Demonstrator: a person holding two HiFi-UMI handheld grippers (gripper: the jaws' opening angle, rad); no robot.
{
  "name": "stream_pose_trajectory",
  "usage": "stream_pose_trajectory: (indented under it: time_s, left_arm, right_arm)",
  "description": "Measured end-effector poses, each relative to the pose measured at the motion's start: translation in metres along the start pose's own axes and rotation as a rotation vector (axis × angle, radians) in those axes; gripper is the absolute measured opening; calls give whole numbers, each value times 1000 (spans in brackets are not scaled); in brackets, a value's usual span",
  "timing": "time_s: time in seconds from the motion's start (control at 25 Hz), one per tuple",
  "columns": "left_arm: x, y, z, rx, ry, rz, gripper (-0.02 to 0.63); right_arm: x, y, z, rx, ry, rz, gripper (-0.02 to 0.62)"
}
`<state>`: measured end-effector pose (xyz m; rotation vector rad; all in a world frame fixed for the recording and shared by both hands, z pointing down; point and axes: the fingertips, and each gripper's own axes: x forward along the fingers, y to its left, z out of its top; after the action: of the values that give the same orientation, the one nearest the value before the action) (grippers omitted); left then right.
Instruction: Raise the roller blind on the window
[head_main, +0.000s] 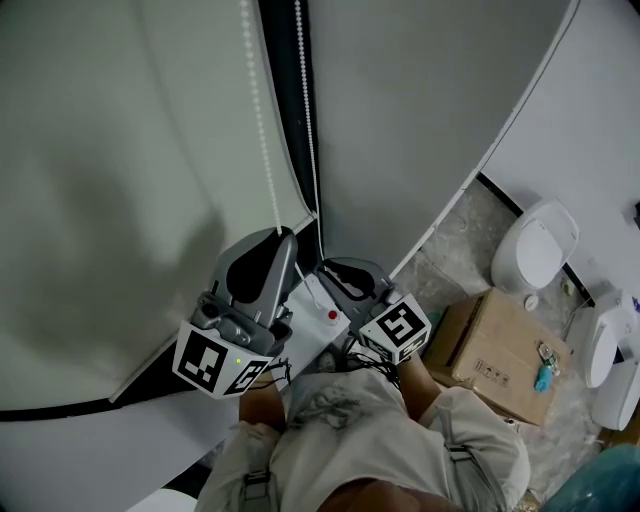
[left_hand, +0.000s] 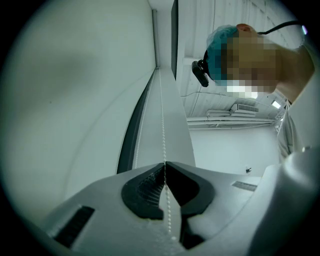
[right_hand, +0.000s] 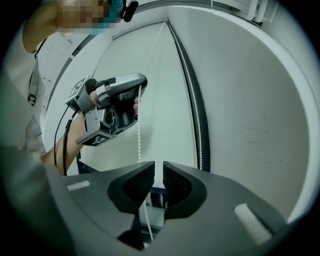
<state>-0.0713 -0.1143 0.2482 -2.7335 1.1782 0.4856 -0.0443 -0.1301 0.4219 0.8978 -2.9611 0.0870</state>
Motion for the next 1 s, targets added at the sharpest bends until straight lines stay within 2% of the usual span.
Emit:
stream_pose_trajectory:
  time_s: [0.24, 0.48, 0.8, 1.0]
  left_arm:
    - [-3, 1, 1, 14, -28, 23, 23]
    - [-3, 4, 1, 25, -33, 37, 23]
    - [-4, 7, 8, -10, -65, -10, 26]
    - [-1, 5, 6, -6, -46, -46, 32]
  right_arm:
    - [9, -9, -12, -1, 17, -9, 67]
    - [23, -35, -20, -8, 22, -96, 80]
    - [45, -66, 3, -57, -45, -230, 112]
    - [63, -80, 14, -93, -69, -293, 133]
